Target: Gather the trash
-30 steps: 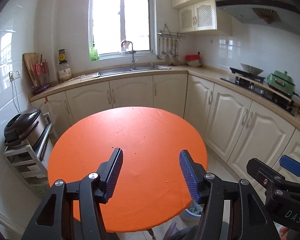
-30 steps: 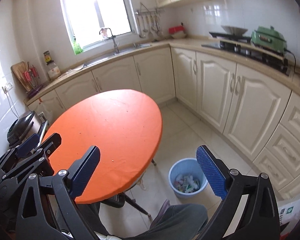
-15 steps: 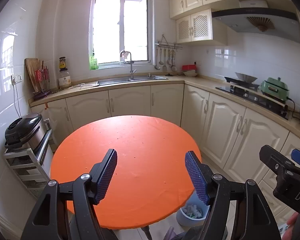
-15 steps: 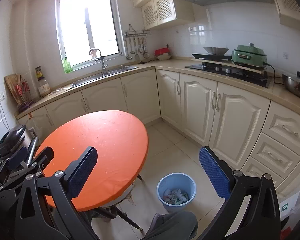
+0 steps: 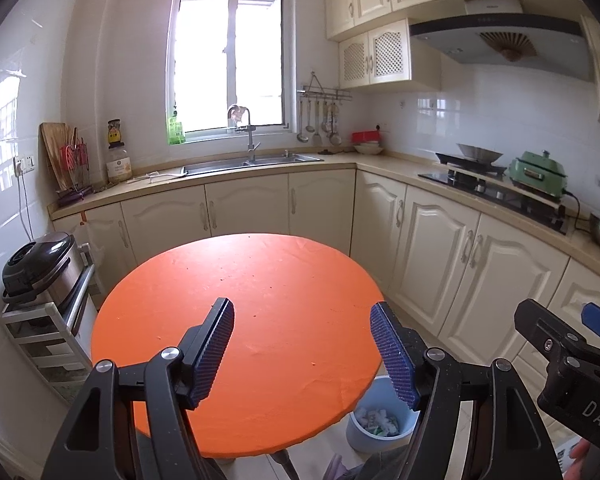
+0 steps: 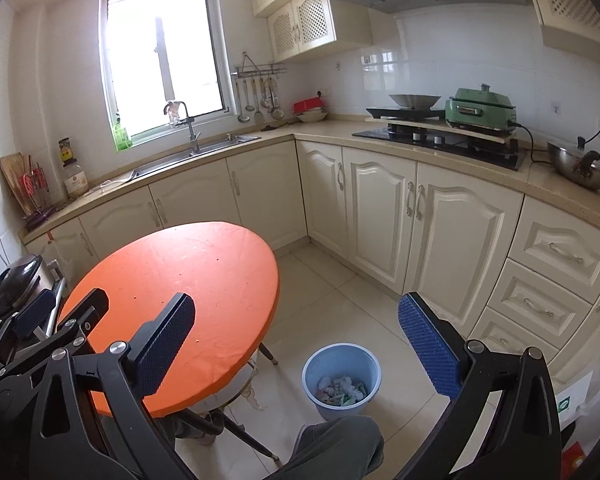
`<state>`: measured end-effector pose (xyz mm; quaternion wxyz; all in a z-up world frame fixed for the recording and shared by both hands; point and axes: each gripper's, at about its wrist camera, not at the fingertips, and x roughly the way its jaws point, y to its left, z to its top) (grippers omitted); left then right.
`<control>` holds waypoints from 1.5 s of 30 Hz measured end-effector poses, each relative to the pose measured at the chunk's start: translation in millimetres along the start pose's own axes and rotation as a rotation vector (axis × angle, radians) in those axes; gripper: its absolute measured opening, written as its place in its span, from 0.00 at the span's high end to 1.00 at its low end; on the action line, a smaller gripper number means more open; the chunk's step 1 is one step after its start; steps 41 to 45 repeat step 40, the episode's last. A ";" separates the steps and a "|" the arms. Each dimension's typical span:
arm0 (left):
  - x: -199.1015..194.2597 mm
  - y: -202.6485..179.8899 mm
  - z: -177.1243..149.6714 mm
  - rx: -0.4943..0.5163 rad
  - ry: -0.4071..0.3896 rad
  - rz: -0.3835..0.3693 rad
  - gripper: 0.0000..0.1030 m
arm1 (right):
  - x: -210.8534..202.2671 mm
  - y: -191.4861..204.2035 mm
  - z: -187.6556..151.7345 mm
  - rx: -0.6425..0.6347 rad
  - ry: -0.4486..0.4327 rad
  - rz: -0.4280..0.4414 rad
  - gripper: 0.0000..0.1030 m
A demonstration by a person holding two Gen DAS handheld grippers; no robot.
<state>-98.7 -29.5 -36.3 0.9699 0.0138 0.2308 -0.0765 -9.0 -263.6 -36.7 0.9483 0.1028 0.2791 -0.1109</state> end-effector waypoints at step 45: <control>32.8 -11.0 21.0 0.013 0.011 0.004 0.35 | -7.2 0.7 -5.3 -0.027 -0.016 0.009 0.00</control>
